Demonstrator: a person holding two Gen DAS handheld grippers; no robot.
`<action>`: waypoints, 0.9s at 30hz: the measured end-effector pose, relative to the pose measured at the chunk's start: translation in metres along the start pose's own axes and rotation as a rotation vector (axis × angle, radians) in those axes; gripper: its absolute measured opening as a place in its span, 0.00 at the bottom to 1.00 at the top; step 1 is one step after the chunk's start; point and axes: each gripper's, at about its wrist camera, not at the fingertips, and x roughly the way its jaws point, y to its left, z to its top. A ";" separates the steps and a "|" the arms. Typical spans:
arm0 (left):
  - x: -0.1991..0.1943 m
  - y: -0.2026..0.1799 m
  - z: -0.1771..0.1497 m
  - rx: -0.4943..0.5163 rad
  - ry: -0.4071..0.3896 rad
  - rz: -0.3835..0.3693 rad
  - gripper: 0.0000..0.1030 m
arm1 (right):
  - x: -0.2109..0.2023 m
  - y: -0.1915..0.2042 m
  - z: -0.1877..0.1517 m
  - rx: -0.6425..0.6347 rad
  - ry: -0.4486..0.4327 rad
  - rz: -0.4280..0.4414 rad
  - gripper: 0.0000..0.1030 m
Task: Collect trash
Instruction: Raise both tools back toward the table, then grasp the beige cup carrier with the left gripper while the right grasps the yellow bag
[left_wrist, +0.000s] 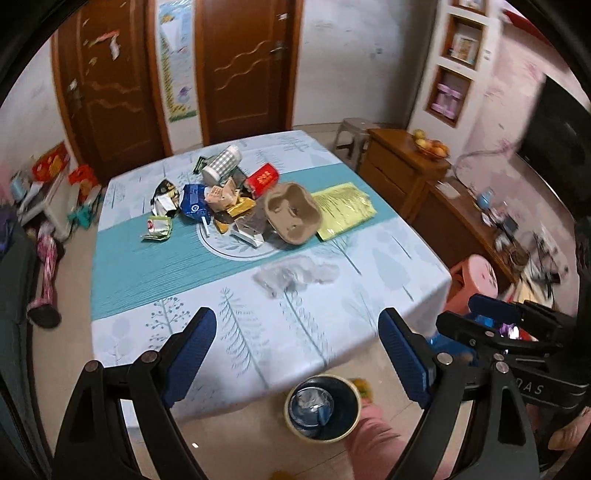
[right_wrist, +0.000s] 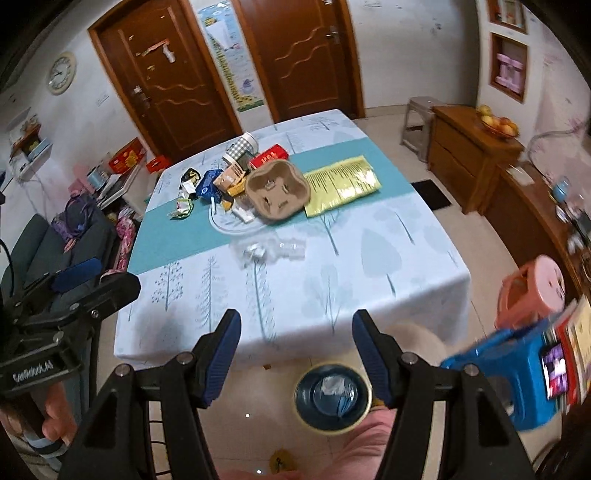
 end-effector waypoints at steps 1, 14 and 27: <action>0.009 0.001 0.006 -0.024 0.007 0.007 0.86 | 0.006 -0.005 0.008 -0.013 0.003 0.013 0.61; 0.149 0.002 0.098 -0.323 0.101 0.170 0.84 | 0.119 -0.104 0.145 -0.146 0.190 0.175 0.61; 0.238 0.022 0.111 -0.420 0.240 0.241 0.81 | 0.244 -0.165 0.198 -0.032 0.351 0.321 0.61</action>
